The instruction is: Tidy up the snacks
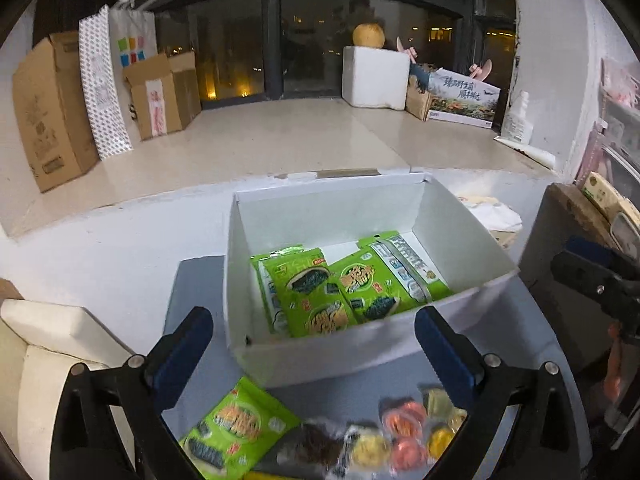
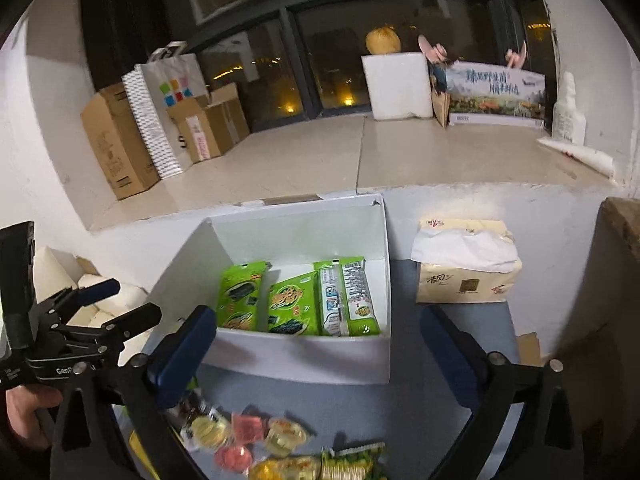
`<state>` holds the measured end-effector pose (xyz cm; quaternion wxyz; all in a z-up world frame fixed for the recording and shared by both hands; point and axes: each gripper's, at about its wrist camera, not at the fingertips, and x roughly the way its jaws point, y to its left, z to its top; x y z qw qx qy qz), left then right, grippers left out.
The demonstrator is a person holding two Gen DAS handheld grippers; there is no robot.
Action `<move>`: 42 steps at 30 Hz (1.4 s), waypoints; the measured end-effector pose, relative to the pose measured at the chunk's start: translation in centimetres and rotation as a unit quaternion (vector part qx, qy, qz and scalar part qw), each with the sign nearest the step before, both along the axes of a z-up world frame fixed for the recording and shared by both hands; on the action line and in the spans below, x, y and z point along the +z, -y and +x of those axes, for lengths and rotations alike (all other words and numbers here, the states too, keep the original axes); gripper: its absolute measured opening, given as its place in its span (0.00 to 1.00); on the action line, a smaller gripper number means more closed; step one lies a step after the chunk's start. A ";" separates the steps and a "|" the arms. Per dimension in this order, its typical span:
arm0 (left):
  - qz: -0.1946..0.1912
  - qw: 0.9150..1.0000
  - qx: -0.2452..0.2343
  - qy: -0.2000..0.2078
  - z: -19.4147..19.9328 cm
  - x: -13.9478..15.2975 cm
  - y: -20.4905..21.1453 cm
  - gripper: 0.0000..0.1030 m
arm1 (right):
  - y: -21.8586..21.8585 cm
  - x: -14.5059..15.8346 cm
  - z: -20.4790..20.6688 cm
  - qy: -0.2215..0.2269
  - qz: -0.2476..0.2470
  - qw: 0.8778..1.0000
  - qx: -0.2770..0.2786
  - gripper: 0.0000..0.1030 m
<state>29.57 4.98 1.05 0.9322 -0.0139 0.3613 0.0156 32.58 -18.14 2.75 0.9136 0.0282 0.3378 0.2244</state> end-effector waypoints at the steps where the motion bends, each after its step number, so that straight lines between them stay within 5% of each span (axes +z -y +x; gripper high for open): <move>1: -0.007 1.000 0.000 0.004 -1.4 0.4 0.1 1.00 | 0.2 0.3 -0.9 0.005 0.000 1.000 0.002 1.00; 9: -0.026 1.000 -0.010 0.007 -10.2 -0.2 1.8 1.00 | 2.2 -1.3 -8.3 0.009 -0.019 0.999 0.025 1.00; 19: -0.042 0.999 0.000 -0.027 -19.4 -5.8 3.4 1.00 | 5.1 -11.2 -12.4 -0.106 0.015 0.994 -0.016 1.00; 39: -0.049 0.997 0.011 -0.055 -20.5 -8.8 2.2 1.00 | 1.2 -13.6 -2.3 -0.158 -0.014 0.985 -0.066 1.00; 42: -0.052 0.996 0.016 -0.064 -20.3 -9.7 1.9 1.00 | 1.2 -14.7 -2.3 -0.171 -0.019 0.983 -0.068 0.90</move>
